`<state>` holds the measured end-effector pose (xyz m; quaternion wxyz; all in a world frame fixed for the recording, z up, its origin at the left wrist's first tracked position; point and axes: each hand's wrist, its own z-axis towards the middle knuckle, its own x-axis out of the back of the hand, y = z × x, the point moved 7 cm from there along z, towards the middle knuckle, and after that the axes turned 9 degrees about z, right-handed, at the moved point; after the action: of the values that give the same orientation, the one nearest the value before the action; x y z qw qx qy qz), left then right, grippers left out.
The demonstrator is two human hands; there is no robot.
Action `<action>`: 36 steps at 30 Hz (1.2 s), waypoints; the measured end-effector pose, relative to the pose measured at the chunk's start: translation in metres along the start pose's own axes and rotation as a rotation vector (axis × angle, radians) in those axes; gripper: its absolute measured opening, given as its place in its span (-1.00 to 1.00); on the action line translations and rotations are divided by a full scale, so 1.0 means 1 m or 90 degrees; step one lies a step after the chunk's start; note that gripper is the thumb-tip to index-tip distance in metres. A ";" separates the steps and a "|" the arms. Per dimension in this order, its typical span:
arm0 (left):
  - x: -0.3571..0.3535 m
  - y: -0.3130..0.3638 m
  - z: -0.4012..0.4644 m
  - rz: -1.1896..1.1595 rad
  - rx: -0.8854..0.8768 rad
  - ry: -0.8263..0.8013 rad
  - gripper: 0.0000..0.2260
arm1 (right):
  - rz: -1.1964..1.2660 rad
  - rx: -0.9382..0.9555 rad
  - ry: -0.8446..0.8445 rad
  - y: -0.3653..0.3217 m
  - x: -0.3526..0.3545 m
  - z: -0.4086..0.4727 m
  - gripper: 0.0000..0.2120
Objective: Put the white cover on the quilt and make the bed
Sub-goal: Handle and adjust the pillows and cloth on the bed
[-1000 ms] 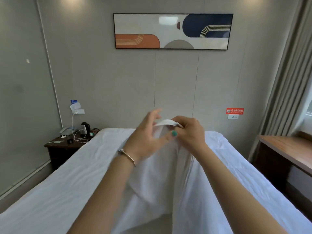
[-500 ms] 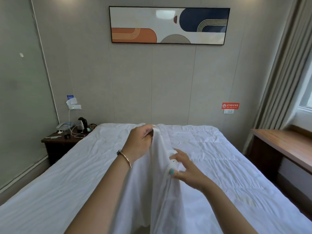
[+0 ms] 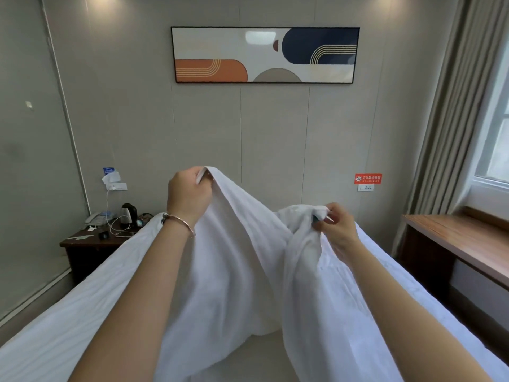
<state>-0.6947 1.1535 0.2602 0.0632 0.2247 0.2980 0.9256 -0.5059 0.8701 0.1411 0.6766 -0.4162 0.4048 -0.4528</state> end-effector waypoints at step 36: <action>-0.073 -0.045 -0.051 -0.214 0.204 -0.079 -0.64 | -0.193 -0.295 0.190 0.174 -0.020 -0.136 -0.84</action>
<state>-0.6538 1.1450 0.1700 0.1983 0.2352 0.4698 0.8274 -0.5894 0.9048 -0.0613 0.4220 -0.5438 0.5254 -0.5002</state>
